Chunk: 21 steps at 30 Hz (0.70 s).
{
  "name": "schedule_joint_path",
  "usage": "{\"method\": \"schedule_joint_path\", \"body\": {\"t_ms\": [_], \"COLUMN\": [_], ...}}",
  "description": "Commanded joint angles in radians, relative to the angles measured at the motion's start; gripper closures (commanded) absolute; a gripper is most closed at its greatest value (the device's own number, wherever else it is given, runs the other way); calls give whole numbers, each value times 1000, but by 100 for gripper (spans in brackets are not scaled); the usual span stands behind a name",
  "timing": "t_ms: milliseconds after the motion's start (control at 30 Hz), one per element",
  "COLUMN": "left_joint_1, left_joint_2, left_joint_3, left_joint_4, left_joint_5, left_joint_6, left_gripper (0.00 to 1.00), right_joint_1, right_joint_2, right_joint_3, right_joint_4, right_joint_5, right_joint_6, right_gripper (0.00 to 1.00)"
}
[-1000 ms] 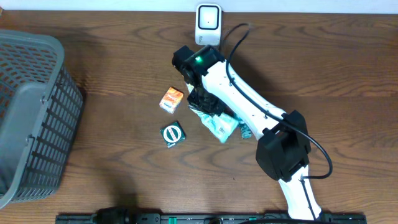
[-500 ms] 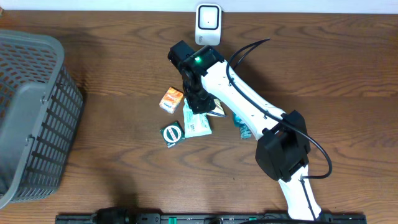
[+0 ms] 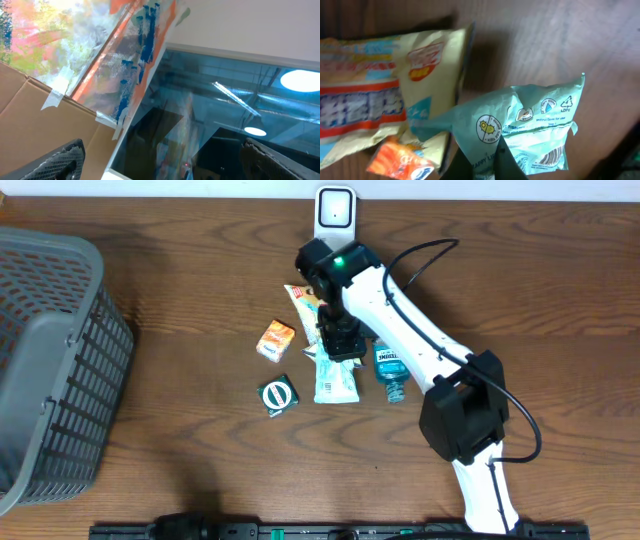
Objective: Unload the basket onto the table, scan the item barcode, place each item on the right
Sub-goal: 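Lift the wipes pack and carry it toward the white scanner, then hold the wipes pack in front of the white scanner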
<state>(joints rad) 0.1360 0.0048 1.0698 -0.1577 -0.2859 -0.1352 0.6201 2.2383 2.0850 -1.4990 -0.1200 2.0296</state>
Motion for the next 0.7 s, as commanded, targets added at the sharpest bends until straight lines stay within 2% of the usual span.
{"method": "schedule_joint_path", "body": {"t_ms": [0,133,267,400,467,533,600,667], "left_joint_1": [3,3,3,3,3,3,3,3], "left_joint_2": [-2,-2,-2,-2,-2,-2,-2,-2], "left_joint_3": [1,1,1,1,1,1,1,0], "left_joint_4": [-10,-16,-16,-16,-16,-16,-16,-17], "left_joint_5": [13,13,13,13,13,13,13,13], "left_joint_6": [-9,-9,-9,-9,-9,-9,-9,-9], "left_gripper": [2,2,2,2,2,2,2,2], "right_joint_1": [-26,-45,-56,-58,-58,-58,-62,-71], "right_joint_2": [-19,-56,-122,-209,-263,-302,-340,-382], "right_joint_3": [6,8,8,8,8,8,8,8], "right_joint_4": [-31,-47,-7,162,269,299,265,138], "right_joint_5": [-63,-104,-61,30,8,-32,-54,-67], "right_joint_6": [19,14,-128,-513,-752,-827,-774,-519], "right_gripper": [99,99,99,99,99,99,99,99]}}
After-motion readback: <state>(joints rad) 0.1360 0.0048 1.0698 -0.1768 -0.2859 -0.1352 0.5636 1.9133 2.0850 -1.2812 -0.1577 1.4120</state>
